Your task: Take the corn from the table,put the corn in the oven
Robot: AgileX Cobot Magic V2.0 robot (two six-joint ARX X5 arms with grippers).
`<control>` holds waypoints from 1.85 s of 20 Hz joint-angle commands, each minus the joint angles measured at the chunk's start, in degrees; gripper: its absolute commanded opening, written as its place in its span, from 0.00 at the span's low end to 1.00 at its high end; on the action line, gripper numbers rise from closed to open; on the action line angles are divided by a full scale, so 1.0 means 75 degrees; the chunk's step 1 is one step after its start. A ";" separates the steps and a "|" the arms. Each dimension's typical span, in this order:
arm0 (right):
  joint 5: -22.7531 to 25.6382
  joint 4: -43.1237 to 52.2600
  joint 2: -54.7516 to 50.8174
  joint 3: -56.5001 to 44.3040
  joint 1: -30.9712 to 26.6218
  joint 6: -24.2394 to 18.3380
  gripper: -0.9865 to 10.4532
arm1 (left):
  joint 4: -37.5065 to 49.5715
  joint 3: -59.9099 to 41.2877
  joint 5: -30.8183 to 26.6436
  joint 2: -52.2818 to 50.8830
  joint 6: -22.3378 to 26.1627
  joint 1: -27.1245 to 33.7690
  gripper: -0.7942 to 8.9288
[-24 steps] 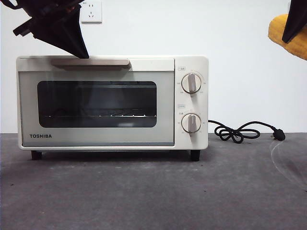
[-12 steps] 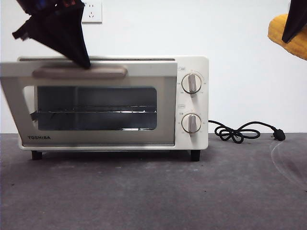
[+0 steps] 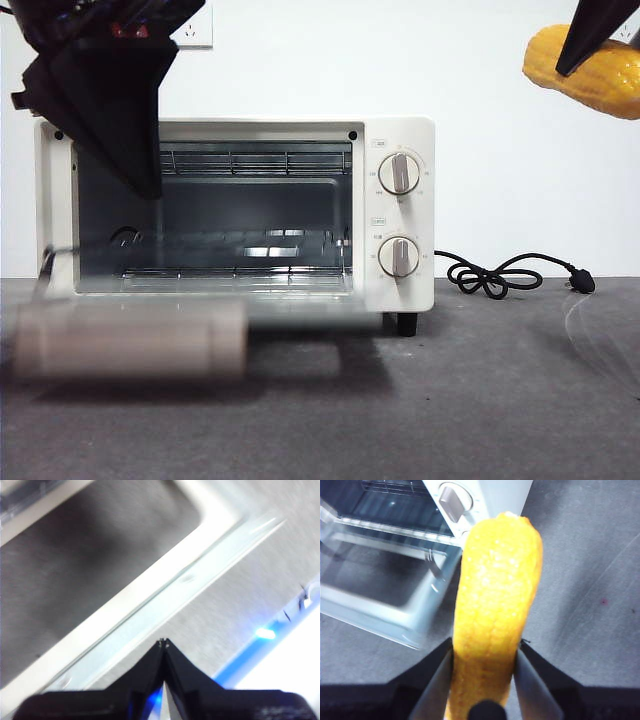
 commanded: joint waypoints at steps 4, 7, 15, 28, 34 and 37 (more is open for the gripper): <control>-0.0807 0.0157 -0.0012 0.0050 0.0006 -0.0245 0.08 | -0.0012 -0.0076 -0.0017 -0.0201 0.0070 -0.0577 0.08; -0.2442 0.0863 -0.0012 0.0050 0.0012 -0.0542 0.08 | 0.0356 -0.0041 -0.0020 -0.0656 -0.0070 -0.0638 0.08; -0.3774 0.3780 0.0501 0.0050 0.1408 -0.0443 0.08 | 0.1227 0.1664 -0.0149 -0.2226 -0.0090 -0.0635 0.08; 0.0871 0.5458 0.2990 0.0169 0.4561 -0.3287 0.08 | 0.0819 0.3168 -0.2122 -0.3806 0.0020 -0.0635 0.08; 0.2326 0.5426 0.4106 0.0895 0.4835 -0.5117 0.08 | 0.0402 0.3168 -0.2433 -0.4109 0.0017 -0.0635 0.08; 0.2812 0.5406 0.4666 0.1370 0.4849 -0.5671 0.08 | 0.0204 0.3168 -0.2489 -0.4147 0.0015 -0.0635 0.08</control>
